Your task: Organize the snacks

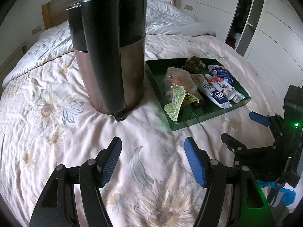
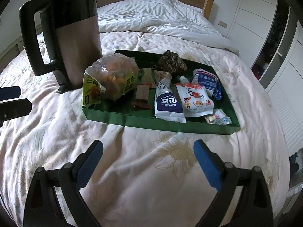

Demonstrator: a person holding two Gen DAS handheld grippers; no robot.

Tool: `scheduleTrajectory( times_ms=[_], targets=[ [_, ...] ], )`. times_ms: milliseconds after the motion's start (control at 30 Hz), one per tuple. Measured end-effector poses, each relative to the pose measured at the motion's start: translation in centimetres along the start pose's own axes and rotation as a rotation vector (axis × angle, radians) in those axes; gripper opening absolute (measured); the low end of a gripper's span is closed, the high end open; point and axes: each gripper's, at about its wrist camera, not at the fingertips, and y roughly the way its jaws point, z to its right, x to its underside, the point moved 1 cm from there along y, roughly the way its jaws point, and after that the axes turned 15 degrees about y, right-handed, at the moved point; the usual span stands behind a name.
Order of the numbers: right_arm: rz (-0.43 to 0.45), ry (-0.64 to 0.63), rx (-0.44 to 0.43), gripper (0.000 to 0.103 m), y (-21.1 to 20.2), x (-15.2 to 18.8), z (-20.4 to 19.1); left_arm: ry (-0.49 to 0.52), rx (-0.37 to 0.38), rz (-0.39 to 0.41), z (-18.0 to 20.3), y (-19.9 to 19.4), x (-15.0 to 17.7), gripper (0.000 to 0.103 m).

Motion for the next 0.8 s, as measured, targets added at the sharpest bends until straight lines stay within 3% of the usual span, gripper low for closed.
scheduleTrajectory(
  times_ms=[800],
  targets=[
    [-0.005,0.061,0.029,0.103,0.1,0.2,1.9,0.022,-0.027,-0.016,0.1,0.7,0.1,0.064]
  ],
)
